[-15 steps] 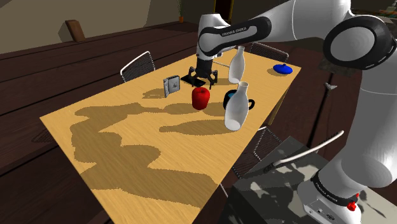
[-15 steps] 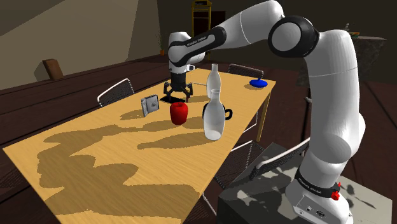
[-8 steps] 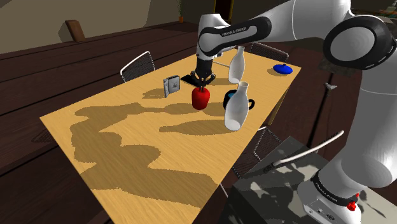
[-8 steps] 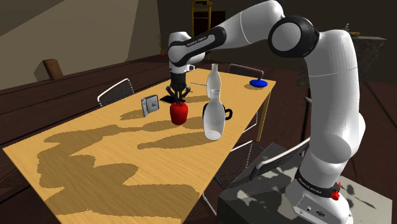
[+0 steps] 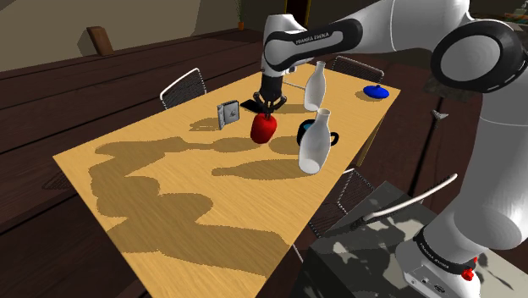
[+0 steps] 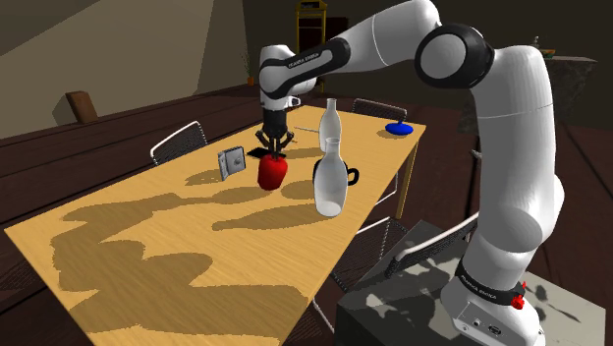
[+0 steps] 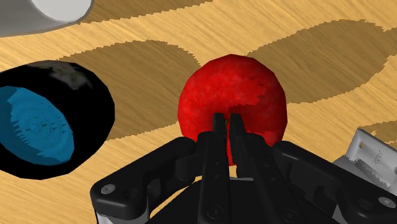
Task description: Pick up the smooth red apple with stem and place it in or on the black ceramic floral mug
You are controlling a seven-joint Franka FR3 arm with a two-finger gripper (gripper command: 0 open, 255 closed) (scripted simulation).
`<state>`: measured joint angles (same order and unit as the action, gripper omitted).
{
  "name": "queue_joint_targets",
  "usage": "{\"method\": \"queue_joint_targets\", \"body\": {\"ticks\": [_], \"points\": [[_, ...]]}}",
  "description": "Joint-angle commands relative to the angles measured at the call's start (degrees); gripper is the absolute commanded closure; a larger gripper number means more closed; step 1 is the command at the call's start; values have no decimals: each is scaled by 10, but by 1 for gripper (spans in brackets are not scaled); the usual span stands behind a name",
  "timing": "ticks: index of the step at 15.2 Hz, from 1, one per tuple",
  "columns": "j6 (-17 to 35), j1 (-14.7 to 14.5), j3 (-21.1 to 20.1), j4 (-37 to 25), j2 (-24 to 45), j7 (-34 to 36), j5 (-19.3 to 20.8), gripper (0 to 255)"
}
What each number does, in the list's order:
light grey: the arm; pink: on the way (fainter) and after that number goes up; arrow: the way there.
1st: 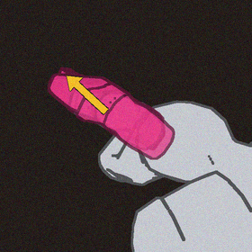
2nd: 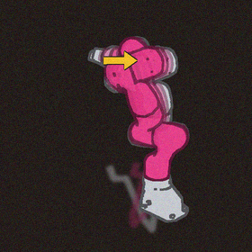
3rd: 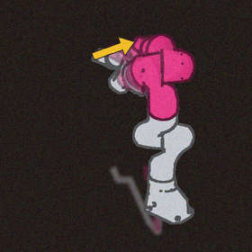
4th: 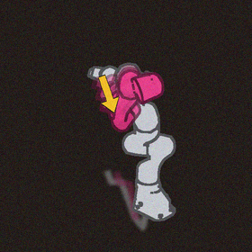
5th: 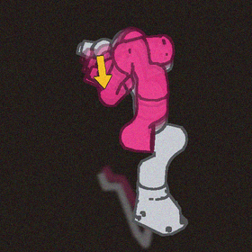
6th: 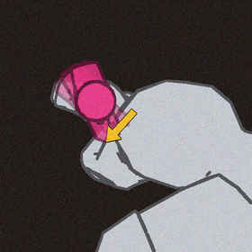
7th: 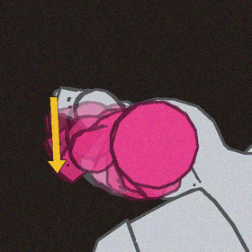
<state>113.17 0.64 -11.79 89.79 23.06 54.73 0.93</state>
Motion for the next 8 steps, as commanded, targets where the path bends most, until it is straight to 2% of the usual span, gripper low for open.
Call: {"method": "queue_joint_targets", "body": {"ticks": [1,8], "points": [[-13,1,0,-9,-4,-1,-1,255],[-63,0,-1,-50,-13,0,-2,255]]}}
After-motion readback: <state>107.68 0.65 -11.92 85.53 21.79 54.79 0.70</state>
